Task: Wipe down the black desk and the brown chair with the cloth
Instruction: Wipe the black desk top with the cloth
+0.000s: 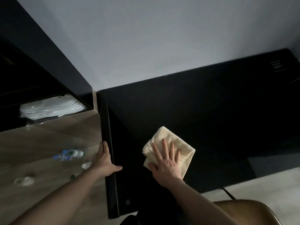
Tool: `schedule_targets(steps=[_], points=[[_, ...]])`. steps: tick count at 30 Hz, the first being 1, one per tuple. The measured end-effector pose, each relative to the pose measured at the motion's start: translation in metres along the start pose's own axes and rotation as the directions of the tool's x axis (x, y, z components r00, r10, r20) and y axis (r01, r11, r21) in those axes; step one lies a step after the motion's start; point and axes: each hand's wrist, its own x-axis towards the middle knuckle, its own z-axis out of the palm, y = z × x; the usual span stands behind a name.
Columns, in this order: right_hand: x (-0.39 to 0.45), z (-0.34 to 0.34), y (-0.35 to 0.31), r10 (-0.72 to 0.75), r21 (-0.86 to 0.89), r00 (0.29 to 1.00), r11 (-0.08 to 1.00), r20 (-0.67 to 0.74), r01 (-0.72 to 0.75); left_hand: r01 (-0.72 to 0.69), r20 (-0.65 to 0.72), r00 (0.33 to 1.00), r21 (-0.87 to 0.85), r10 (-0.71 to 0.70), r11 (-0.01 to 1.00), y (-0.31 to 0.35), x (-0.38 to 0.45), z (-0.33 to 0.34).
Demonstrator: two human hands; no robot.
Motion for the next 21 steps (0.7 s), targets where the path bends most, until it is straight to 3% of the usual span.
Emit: schedule_targets(steps=[5,8,14,17,21], points=[[0.014,-0.027,0.052,0.15,-0.054,0.988,0.987,-0.046,-0.152,0.103,0.166,0.981,-0.029,-0.097,0.994,0.038,0.008,-0.005],[0.028,-0.049,0.072,0.284,-0.023,0.956,0.958,-0.067,-0.287,0.087,0.239,0.969,-0.073,-0.067,0.994,0.028,0.009,-0.003],[0.067,-0.039,0.022,0.584,0.121,0.8,0.812,-0.136,-0.571,0.028,0.217,0.976,-0.171,0.01,0.985,0.011,0.019,0.008],[0.082,-0.024,-0.016,0.563,0.134,0.813,0.826,-0.147,-0.548,0.014,0.217,0.976,-0.187,0.027,0.982,0.01,0.023,0.011],[0.088,-0.004,-0.062,0.368,0.057,0.926,0.929,-0.086,-0.365,-0.013,0.185,0.982,-0.191,0.049,0.981,0.007,0.022,0.012]])
